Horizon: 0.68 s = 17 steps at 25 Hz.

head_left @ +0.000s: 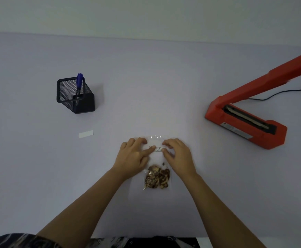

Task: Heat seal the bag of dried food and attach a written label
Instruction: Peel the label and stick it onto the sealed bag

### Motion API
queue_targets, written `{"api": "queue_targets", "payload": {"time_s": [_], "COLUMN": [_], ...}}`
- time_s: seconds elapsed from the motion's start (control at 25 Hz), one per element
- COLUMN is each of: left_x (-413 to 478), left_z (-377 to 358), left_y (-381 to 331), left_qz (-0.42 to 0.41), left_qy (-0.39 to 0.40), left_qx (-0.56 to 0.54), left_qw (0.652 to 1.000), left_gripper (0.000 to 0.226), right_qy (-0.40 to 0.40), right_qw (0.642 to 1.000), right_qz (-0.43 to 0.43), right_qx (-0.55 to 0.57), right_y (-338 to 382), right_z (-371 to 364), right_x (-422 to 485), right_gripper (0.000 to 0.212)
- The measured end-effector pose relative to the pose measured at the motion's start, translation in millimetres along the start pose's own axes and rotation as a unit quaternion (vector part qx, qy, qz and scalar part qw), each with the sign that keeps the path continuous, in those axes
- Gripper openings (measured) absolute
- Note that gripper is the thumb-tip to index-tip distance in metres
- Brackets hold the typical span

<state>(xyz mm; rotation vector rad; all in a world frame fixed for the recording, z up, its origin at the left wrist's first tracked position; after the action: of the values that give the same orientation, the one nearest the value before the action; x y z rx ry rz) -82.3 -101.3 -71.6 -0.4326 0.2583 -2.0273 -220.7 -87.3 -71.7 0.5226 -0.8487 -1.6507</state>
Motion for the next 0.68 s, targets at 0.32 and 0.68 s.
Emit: {"api": "queue_targets", "payload": {"time_s": [0.32,0.68], "left_x": [-4.5,-11.2], "left_z": [-10.6,1.3], "left_y": [17.1,15.7], "left_qz": [0.101,0.036], "left_qy": [0.063,-0.017], "left_qx": [-0.068,0.0], "left_qw": [0.99,0.999], "left_gripper": [0.053,0.037], "right_qy": [0.014,0.04], "right_qw": [0.984,0.963], "right_qz": [0.161,0.232], "right_qx": [-0.072,-0.13], "right_y": [10.7,13.3], "right_z": [-1.3,-7.5], "right_x": [-8.1,-18.8], "right_gripper": [0.021,0.033]}}
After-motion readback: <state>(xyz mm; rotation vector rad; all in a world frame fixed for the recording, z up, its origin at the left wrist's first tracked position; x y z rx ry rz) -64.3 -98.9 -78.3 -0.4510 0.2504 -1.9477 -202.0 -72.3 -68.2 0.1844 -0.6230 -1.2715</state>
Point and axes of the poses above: each hand's wrist, its own x-axis towards the middle knuckle, its own z-axis out of the back of the hand, y = z × x, the point moved 10 cm from there along x, towards the middle knuckle, and after that the axes turned 15 degrees about -y, right-handed, at the moved point
